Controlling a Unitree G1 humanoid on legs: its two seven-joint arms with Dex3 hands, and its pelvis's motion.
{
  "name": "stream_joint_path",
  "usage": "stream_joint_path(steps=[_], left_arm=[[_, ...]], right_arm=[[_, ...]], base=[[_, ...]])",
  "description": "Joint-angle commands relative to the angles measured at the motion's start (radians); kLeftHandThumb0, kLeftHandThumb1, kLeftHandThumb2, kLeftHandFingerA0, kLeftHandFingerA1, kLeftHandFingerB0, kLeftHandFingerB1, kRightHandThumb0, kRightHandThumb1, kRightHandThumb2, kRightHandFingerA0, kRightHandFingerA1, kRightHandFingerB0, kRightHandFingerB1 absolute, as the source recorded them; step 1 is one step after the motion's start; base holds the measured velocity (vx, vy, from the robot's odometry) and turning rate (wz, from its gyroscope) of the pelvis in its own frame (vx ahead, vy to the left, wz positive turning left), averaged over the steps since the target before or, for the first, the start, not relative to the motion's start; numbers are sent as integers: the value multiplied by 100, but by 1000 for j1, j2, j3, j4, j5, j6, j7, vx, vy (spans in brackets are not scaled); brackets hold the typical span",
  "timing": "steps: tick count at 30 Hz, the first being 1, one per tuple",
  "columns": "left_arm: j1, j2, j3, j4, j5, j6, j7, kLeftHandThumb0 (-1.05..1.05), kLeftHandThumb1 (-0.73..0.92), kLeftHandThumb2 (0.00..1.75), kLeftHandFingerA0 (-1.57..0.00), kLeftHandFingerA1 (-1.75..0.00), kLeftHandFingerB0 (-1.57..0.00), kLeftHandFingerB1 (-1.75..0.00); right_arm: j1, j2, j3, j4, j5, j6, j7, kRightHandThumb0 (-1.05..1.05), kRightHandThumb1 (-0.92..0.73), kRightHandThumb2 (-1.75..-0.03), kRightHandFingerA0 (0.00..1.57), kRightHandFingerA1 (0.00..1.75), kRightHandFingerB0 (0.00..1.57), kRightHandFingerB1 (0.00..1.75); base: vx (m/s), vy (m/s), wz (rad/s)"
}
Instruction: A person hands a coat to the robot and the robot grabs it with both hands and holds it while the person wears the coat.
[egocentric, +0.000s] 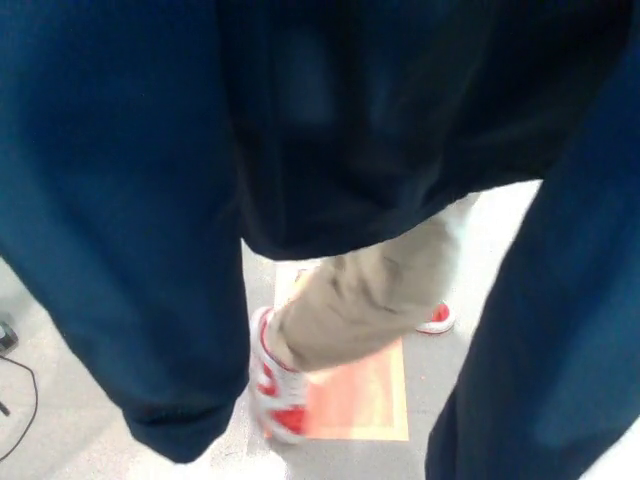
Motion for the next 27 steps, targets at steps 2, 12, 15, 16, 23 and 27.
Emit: stream_joint_path(steps=[2, 12, 15, 16, 23, 27], left_arm=[[12, 61, 22, 31, 1, 43, 9, -36, 74, 62, -89, -175, -63, -165], [30, 61, 30, 30, -1, 51, 9, -37, 78, 63, -90, -175, -65, -165], [29, 60, 29, 31, 5, 65, 6, -36, 78, 63, -92, -175, -67, -166], [28, 60, 28, 32, 6, 67, 7, -36, 78, 63, -92, -175, -67, -166], [23, 64, 22, 30, 15, 49, 10, -37, 76, 62, -89, -175, -62, -166], [18, 67, 24, 30, 16, 47, 3, -37, 75, 62, -88, -175, -61, -166]], right_arm=[[-10, -74, -11, 22, -19, 70, -25, -35, -84, -65, 97, 175, 77, 150], [1, -77, -9, 24, -24, 39, -33, -35, -84, -65, 98, 175, 74, 167], [-1, -76, -8, 24, -26, 44, -32, -37, -82, -70, 96, 175, 79, 158], [-3, -75, -7, 25, -27, 50, -30, -37, -82, -70, 96, 175, 79, 158], [-3, -79, -7, 24, -35, 42, -28, -35, -82, -69, 96, 175, 79, 152], [-6, -70, -8, 26, -37, 49, -21, -35, -82, -69, 95, 175, 77, 153]], base=[[0, 0, 0], [0, 0, 0], [0, 0, 0], [0, 0, 0], [0, 0, 0], [0, 0, 0]])
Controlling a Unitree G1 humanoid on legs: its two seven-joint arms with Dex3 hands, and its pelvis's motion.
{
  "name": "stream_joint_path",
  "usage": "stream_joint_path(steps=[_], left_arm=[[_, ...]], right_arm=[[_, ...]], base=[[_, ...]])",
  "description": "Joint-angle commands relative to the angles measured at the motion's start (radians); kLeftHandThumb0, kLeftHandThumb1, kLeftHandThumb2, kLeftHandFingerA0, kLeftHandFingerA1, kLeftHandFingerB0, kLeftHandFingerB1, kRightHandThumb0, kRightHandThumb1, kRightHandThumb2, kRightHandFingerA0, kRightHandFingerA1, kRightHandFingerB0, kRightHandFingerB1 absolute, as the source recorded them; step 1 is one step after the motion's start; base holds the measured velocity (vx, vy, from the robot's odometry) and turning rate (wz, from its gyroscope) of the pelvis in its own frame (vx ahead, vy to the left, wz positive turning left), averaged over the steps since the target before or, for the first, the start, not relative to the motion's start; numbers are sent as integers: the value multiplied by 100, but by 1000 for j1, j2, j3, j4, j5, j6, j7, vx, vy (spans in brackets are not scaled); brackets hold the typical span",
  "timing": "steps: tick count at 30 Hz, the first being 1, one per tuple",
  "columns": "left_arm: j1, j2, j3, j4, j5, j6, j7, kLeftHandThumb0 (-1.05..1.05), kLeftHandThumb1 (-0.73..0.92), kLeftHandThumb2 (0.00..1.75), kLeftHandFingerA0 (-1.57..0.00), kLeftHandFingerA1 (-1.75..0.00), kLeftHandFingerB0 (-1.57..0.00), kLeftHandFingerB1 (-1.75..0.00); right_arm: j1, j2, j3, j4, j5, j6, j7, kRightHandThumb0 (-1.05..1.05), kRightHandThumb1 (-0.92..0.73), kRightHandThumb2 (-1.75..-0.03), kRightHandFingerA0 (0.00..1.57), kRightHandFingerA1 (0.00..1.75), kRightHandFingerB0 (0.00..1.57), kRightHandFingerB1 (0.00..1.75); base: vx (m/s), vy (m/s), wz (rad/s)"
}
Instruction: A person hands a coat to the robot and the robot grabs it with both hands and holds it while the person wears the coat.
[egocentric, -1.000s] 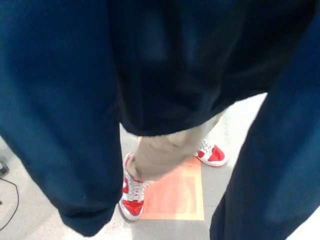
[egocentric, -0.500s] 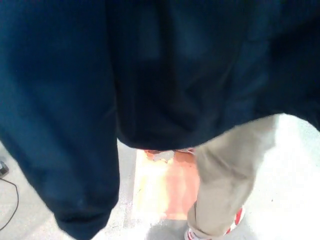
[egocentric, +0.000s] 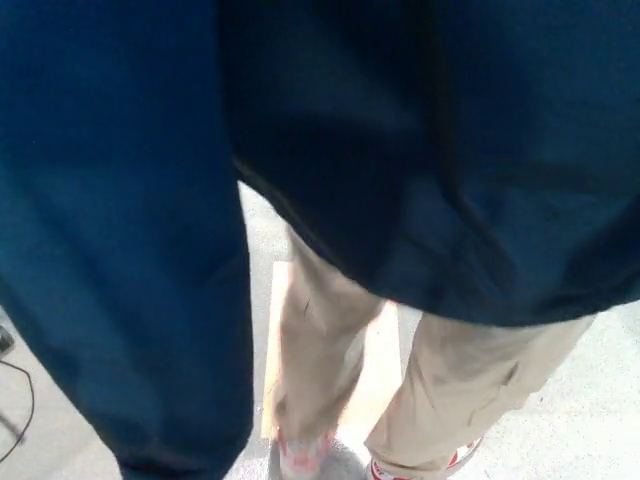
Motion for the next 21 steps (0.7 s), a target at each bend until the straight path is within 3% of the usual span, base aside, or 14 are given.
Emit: stream_joint_path(steps=[1, 21], left_arm=[[-4, 68, 16, 31, 3, 55, -3, -37, 75, 62, -88, -175, -61, -166], [-1, 60, 11, 34, 14, 57, 6, -38, 77, 63, -89, -175, -65, -167]], right_arm=[[-13, -57, -11, 16, -11, 68, -19, -35, -82, -69, 95, 175, 77, 153], [-9, -66, -11, 14, -23, 64, -19, -36, -84, -65, 98, 175, 78, 157]], base=[[0, 0, 0], [0, 0, 0]])
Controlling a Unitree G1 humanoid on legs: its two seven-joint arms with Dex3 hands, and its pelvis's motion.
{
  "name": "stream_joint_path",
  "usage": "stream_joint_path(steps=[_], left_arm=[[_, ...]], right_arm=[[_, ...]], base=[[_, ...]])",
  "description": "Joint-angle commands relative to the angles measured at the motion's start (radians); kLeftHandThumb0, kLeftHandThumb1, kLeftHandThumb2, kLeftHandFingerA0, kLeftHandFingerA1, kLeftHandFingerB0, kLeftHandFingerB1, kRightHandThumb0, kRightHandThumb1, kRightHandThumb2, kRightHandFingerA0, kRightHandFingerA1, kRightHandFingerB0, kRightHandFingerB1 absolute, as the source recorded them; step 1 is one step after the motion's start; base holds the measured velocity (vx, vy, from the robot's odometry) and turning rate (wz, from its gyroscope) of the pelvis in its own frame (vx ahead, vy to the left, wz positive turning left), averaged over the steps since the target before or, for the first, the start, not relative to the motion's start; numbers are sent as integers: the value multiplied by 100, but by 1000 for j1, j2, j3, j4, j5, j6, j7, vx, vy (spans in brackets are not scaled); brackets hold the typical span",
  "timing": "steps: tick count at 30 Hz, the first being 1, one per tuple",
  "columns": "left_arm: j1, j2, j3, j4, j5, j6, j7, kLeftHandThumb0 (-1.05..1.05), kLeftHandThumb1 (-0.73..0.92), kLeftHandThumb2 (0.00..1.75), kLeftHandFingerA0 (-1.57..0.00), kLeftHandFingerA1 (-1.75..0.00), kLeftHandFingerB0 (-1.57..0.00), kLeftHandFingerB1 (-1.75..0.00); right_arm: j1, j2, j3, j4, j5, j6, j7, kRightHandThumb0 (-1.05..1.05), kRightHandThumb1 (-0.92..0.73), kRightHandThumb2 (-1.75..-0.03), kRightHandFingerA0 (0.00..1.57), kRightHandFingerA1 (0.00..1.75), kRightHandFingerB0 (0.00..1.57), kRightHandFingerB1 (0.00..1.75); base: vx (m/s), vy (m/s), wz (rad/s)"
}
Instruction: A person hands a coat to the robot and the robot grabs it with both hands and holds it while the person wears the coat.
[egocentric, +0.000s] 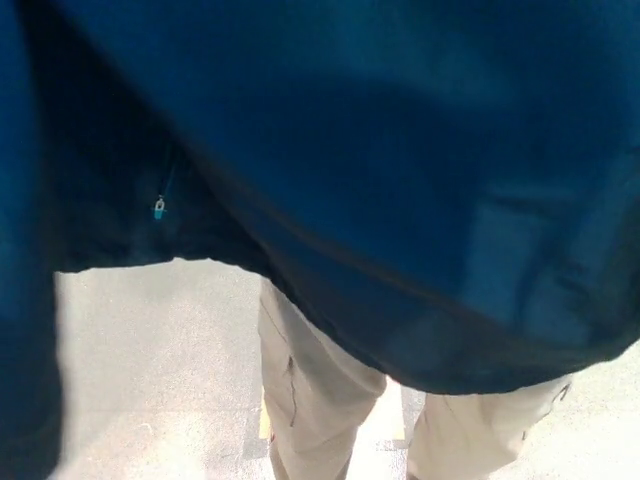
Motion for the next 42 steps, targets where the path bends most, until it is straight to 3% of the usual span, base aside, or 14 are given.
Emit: stream_joint_path(steps=[1, 16, 33, 34, 35, 36, 37, 38, 39, 42], left_arm=[[1, 64, 13, 35, 4, 63, 15, -37, 76, 63, -89, -175, -65, -166], [7, 53, 13, 32, 3, 56, 14, -38, 79, 63, -88, -175, -62, -166], [9, 61, 8, 32, 8, 51, 29, -38, 78, 64, -89, -175, -64, -165], [8, 60, 11, 32, 4, 53, 24, -38, 79, 64, -88, -175, -64, -166], [6, 57, 16, 33, -2, 55, 14, -38, 79, 64, -88, -175, -64, -166], [6, 55, 24, 32, -13, 56, -12, -38, 79, 64, -89, -175, -67, -165], [6, 56, 26, 30, -15, 51, -19, -37, 78, 63, -89, -175, -67, -163], [7, 58, 25, 29, -12, 43, -13, -37, 78, 63, -89, -175, -67, -163], [6, 59, 20, 29, -4, 40, 3, -36, 78, 63, -89, -175, -65, -164], [-1, 61, 22, 31, -5, 36, -1, -37, 80, 64, -88, -175, -63, -164]], right_arm=[[-11, -54, -11, 8, -7, 66, -23, -36, -81, -69, 96, 175, 81, 154], [8, -71, -11, 6, -10, 24, -40, -36, -82, -68, 95, 175, 80, 157], [4, -65, -24, 7, 4, 48, -19, -39, -82, -69, 94, 175, 81, 155], [1, -64, -29, 6, 8, 56, -13, -43, -84, -70, 108, 155, 99, 126], [-2, -64, -35, 4, 14, 66, -3, -43, -84, -70, 108, 155, 99, 126], [-6, -64, -27, 1, 1, 91, -3, -57, -84, -67, 129, 93, 108, 70], [-7, -64, -23, -1, -5, 104, -4, -56, -71, -109, 122, 101, 96, 80], [-7, -64, -23, -2, -7, 107, -7, -56, -71, -109, 122, 101, 96, 80], [-6, -66, -23, -3, -9, 107, -21, -54, -86, -66, 131, 83, 104, 65], [-7, -70, -21, -6, -17, 104, -56, -59, -90, -68, 123, 73, 101, 68]], base=[[0, 0, 0], [0, 0, 0], [0, 0, 0], [0, 0, 0], [0, 0, 0], [0, 0, 0], [0, 0, 0], [0, 0, 0], [0, 0, 0], [0, 0, 0]])
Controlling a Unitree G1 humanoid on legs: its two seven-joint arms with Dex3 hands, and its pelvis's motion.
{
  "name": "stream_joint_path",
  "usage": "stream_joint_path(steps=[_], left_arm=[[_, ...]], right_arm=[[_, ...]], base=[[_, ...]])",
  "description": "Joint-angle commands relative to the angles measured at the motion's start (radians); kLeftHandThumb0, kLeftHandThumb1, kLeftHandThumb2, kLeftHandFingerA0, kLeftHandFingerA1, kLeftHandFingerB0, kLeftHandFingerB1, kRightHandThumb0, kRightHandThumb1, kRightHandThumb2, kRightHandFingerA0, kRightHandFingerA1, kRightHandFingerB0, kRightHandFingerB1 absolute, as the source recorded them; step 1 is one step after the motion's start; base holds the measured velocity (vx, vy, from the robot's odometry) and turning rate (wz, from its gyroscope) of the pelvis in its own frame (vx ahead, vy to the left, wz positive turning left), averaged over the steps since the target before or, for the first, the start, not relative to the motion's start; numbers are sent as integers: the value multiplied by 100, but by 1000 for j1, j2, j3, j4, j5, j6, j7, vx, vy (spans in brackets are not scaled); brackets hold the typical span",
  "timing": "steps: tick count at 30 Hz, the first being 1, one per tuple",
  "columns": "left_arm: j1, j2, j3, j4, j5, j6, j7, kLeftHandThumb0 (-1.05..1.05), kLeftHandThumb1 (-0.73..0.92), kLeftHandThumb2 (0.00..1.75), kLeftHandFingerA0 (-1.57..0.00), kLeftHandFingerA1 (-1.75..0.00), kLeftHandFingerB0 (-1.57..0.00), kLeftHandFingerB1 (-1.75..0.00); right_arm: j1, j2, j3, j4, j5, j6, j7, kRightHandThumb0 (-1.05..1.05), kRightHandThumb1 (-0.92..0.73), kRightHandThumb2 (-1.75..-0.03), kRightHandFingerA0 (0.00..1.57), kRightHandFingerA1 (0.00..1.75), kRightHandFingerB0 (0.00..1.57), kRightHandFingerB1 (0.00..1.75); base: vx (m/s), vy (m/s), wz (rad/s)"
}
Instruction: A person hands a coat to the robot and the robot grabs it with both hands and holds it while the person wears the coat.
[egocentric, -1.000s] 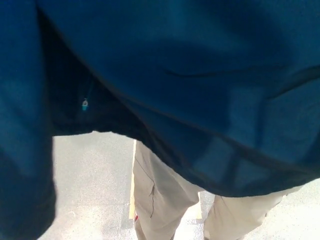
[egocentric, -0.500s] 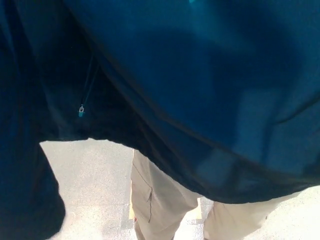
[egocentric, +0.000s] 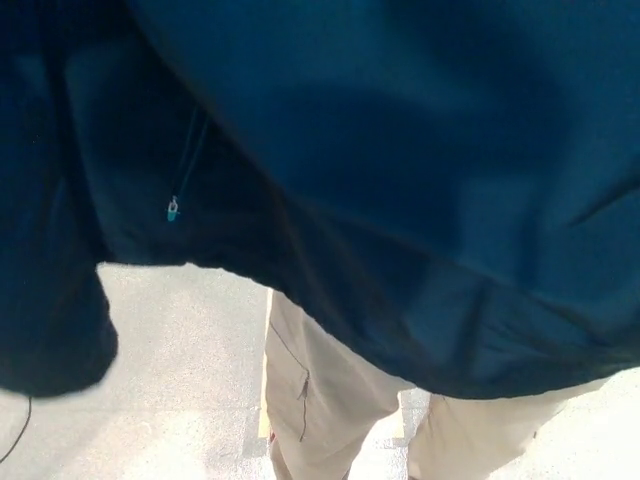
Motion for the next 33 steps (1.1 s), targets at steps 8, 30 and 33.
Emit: stream_joint_path(steps=[8, 30, 33], left_arm=[[-5, 60, 67, 31, -47, 43, -42, -68, 81, 65, -61, -69, -54, -47], [141, 135, 202, -176, -80, -24, -38, -100, 85, 113, 0, -2, 0, 0], [218, 167, 237, -276, -94, -35, -41, -99, 84, 113, 0, -3, 0, -1]], right_arm=[[-21, -66, -42, 2, 24, 63, -5, -78, -85, -66, 91, 55, 51, 41], [201, -134, -258, -221, 201, -105, 34, -101, -83, -113, 0, 6, 0, 0], [334, -147, -333, -382, 240, -116, 22, -101, -83, -113, 0, 5, 0, 0]], base=[[0, 0, 0], [0, 0, 0], [0, 0, 0]])
